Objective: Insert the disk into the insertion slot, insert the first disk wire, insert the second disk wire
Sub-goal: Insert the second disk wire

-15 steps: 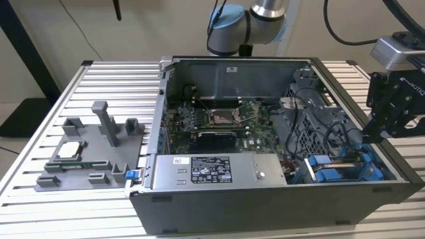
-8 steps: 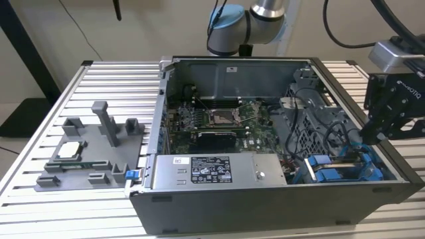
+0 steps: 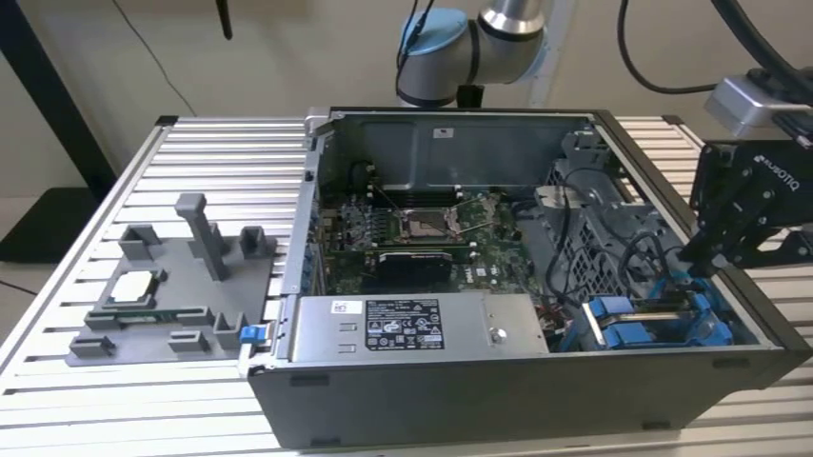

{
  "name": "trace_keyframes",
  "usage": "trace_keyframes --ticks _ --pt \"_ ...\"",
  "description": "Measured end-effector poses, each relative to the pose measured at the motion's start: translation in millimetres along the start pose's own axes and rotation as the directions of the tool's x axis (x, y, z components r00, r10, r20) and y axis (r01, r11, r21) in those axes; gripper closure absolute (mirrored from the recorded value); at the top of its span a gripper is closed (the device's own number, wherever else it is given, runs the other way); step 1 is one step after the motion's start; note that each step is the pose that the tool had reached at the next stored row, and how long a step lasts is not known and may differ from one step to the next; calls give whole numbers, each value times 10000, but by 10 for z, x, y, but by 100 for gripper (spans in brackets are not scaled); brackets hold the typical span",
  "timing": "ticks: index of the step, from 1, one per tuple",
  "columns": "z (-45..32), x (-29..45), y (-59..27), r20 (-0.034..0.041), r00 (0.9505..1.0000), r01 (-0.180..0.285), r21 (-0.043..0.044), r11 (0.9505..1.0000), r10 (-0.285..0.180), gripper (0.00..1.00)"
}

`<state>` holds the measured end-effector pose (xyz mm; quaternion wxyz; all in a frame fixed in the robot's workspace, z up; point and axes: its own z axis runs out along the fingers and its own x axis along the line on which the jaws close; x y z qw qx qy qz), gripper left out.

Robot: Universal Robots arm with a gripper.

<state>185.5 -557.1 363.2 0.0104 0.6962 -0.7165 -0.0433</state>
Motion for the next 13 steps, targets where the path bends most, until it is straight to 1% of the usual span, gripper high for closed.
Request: trace_keyframes --ticks 2,5,11,13 --pt "1 0 -15 59 10000 4 -2 10000 -4 0" --pt "-2 -2 -65 126 9999 10 -4 10000 -10 0" --pt "0 -2 -98 135 9999 10 -13 10000 -10 0" --pt "-1 -2 -132 148 9999 9 -36 10000 -9 0"
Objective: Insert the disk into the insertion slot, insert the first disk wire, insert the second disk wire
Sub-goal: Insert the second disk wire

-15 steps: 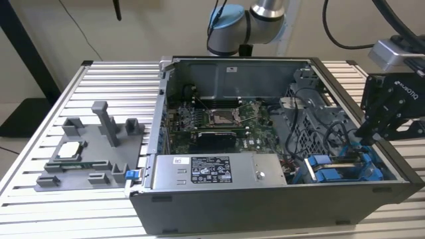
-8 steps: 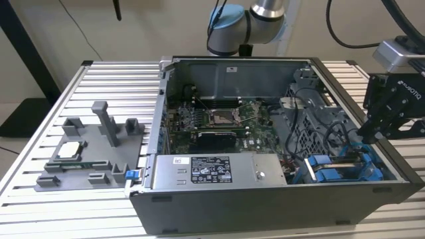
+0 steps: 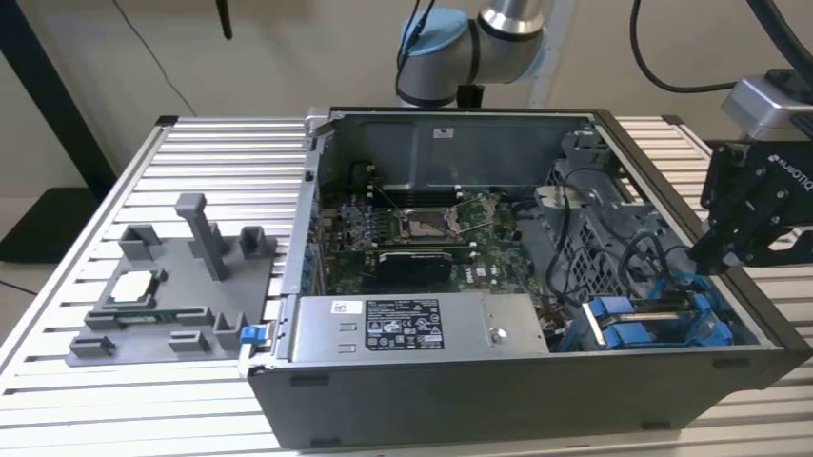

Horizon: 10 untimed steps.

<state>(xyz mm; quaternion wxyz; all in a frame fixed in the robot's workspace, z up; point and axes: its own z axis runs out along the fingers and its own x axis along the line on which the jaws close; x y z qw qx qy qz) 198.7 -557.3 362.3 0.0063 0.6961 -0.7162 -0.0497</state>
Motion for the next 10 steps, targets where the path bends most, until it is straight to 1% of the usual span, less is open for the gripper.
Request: trace_keyframes --ticks 7,8,10 --pt "14 0 -4 5 10000 -34 0 10000 34 0" --pt "15 1 -3 22 10000 -38 1 10000 38 100" --pt "16 0 -2 65 10000 -44 1 10000 44 100"
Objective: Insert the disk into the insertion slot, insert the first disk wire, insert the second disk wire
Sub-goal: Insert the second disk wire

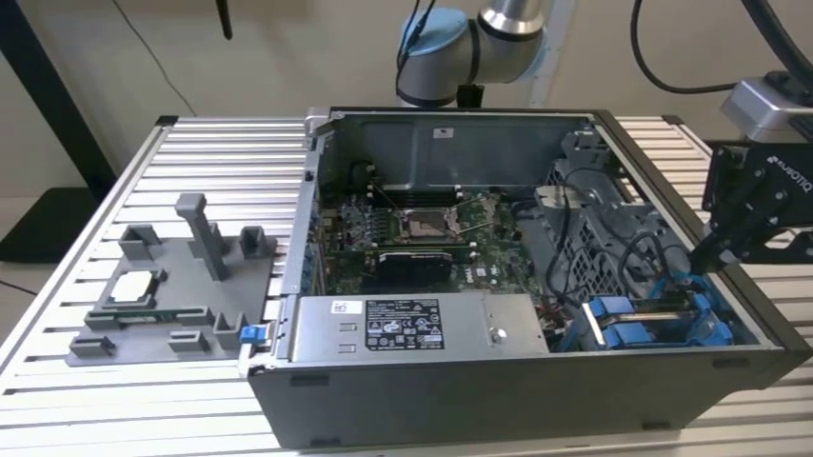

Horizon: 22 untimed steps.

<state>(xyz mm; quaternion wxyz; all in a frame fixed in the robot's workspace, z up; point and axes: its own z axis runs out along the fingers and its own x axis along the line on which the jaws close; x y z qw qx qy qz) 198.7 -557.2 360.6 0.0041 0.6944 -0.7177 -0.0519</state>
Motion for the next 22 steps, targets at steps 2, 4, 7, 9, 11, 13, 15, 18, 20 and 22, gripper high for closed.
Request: trace_keyframes --ticks 2,4,7,9,11,13,15,18,20,22 --pt "1 0 1 15 10000 -2 0 10000 2 100" --pt "-4 1 2 28 10000 0 0 10000 0 100" --pt "-11 2 4 49 10000 1 -1 10000 -1 100" --pt "-36 1 9 53 10000 1 -1 10000 -1 100" --pt "-70 -1 22 59 10000 0 -1 10000 0 100" --pt "-100 -3 38 62 10000 2 -1 10000 -2 100" --pt "-130 -4 68 64 10000 1 0 10000 -1 100" --pt "-168 -4 134 69 10000 -8 1 10000 8 100" --pt "-195 -5 183 78 10000 -15 1 10000 15 100" --pt "-219 -5 233 87 10000 -24 1 10000 24 100"
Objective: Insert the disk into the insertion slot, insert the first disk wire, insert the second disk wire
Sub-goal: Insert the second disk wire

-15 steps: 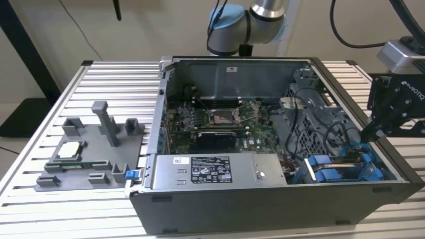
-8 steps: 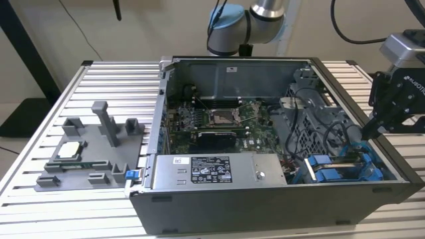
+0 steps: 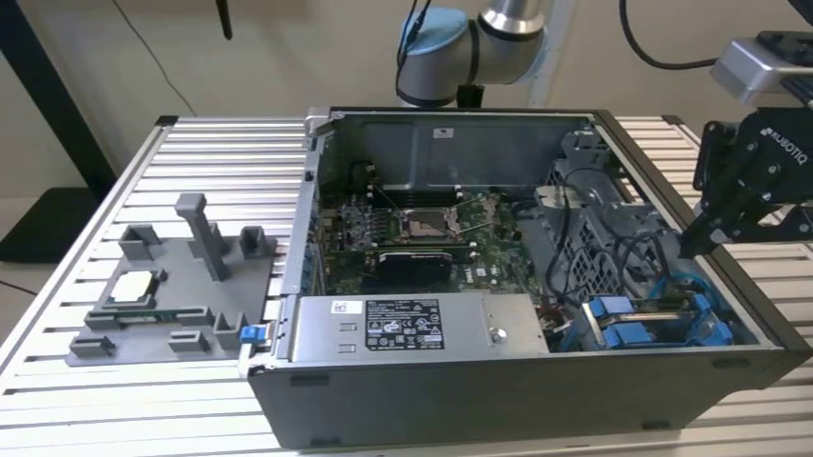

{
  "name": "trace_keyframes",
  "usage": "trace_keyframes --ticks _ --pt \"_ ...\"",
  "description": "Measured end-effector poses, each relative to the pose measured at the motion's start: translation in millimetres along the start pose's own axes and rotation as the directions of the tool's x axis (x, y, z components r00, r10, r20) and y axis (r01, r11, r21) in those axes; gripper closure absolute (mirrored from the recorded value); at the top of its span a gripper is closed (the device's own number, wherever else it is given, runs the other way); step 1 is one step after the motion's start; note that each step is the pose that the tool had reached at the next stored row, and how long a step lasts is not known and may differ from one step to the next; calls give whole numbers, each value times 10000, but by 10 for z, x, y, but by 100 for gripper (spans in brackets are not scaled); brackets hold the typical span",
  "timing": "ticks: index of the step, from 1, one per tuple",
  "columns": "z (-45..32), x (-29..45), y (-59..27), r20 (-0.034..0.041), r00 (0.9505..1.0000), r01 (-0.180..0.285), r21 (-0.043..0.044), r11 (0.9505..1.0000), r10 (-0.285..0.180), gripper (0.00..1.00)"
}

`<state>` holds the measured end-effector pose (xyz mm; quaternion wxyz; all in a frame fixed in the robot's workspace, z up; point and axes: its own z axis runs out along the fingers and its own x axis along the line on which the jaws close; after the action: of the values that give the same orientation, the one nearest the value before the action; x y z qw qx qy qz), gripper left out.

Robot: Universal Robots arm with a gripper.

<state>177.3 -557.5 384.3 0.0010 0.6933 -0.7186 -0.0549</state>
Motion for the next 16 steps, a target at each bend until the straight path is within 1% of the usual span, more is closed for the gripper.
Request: trace_keyframes --ticks 4,11,14,16 --pt "-20 2 108 8 10000 -18 1 10000 18 100" --pt "0 12 369 25 10000 -24 10 10000 24 100" --pt "20 20 450 34 10000 -21 60 10000 21 100" --pt "42 39 495 51 10000 -14 132 9999 13 100"
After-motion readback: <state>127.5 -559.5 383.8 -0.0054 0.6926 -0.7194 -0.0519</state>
